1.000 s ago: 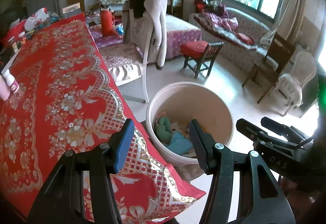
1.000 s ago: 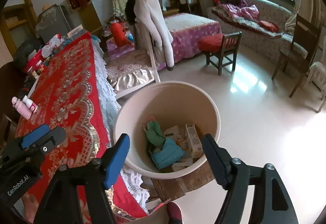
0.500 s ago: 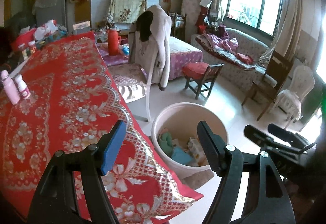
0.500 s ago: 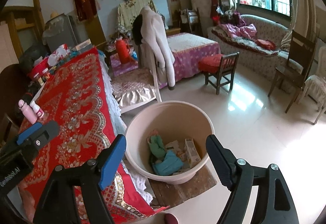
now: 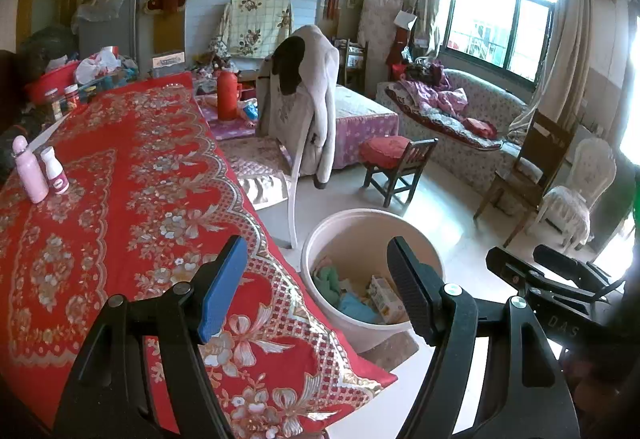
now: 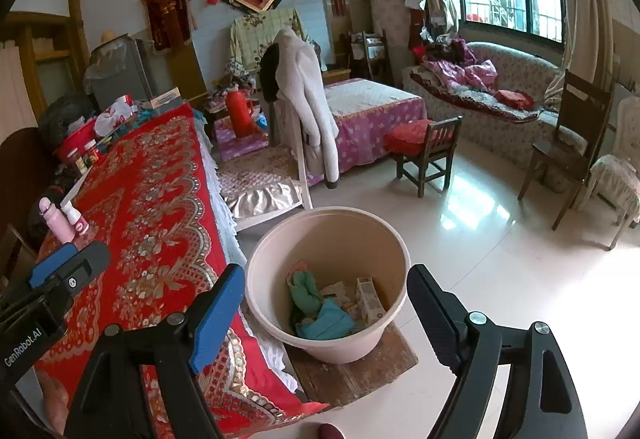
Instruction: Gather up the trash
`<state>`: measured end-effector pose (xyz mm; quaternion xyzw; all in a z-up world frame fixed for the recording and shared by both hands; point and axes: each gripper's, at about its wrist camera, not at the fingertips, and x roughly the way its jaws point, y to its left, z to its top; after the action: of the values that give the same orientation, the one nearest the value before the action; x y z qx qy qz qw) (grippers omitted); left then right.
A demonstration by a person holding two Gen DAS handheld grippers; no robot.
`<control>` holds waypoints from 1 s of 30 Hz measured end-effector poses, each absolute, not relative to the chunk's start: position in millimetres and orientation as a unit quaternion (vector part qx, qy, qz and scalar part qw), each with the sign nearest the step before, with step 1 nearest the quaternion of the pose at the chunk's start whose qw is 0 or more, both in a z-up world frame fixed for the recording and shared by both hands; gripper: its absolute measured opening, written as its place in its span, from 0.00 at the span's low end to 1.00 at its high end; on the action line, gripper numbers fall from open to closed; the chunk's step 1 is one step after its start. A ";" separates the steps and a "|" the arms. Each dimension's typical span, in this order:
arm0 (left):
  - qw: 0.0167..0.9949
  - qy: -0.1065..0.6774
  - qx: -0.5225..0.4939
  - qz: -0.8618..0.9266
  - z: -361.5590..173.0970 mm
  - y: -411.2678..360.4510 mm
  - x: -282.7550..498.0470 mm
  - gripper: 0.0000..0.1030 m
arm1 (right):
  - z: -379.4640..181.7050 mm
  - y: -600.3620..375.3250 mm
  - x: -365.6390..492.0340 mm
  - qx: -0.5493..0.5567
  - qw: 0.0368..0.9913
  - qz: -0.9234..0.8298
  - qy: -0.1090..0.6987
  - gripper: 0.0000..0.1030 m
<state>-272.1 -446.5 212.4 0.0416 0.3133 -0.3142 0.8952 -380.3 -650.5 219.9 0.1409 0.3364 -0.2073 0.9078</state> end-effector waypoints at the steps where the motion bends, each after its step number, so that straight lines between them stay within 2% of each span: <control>1: 0.896 0.313 0.042 -0.314 212.8 -446.1 -272.8 0.70 | 220.0 -648.2 -379.4 0.140 0.908 -0.207 0.336 0.79; 30: 0.905 0.289 0.052 -0.307 225.5 -426.9 -296.4 0.70 | 236.4 -626.2 -395.3 0.123 0.919 -0.206 0.313 0.80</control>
<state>-296.4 -426.9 225.5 0.0515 0.2891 -0.3073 0.9052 -395.3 -626.2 236.4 0.1232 0.3129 -0.2063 0.9189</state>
